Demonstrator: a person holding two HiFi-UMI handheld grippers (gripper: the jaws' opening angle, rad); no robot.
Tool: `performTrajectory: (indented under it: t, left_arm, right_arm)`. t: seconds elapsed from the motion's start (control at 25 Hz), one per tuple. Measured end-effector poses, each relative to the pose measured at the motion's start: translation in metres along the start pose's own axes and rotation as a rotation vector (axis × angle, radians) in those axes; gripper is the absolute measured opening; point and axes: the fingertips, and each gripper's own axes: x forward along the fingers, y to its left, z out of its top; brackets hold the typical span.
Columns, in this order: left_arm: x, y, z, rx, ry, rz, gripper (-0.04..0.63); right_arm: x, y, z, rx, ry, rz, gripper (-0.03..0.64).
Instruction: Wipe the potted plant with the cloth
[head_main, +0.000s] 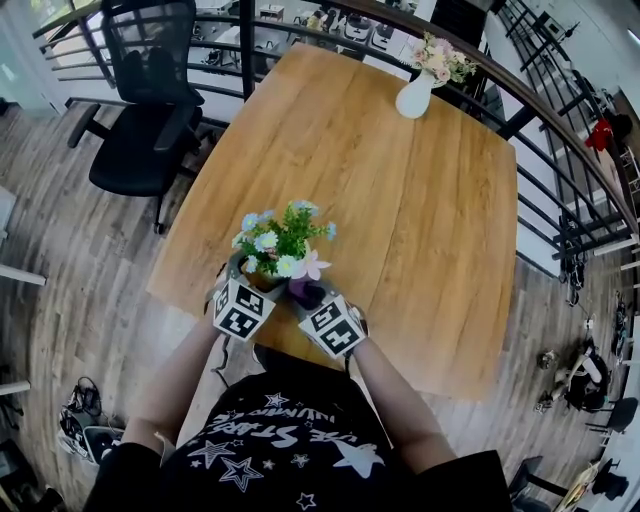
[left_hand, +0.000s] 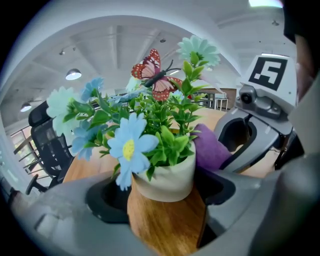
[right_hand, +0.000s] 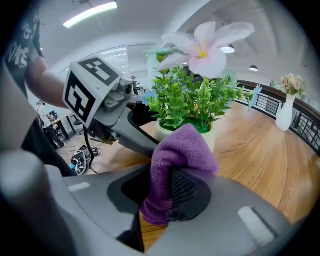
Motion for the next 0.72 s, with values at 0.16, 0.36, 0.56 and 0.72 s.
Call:
performTrajectory:
  t: [0.16, 0.36, 0.56, 0.72]
  left_arm:
    - [-0.003, 0.003, -0.006, -0.003, 0.002, 0.034, 0.417]
    - [-0.014, 0.004, -0.016, -0.066, 0.009, 0.067, 0.417]
    - [-0.031, -0.003, -0.016, -0.154, -0.010, 0.078, 0.417]
    - [-0.044, -0.015, -0.015, -0.231, -0.051, 0.096, 0.417]
  right_arm:
    - [0.001, -0.003, -0.002, -0.010, 0.001, -0.001, 0.087]
    - [-0.005, -0.005, -0.005, -0.021, -0.006, -0.009, 0.087]
    - [-0.024, -0.013, -0.008, -0.015, -0.026, -0.028, 0.087]
    - [-0.048, -0.018, -0.016, -0.002, -0.047, -0.059, 0.087]
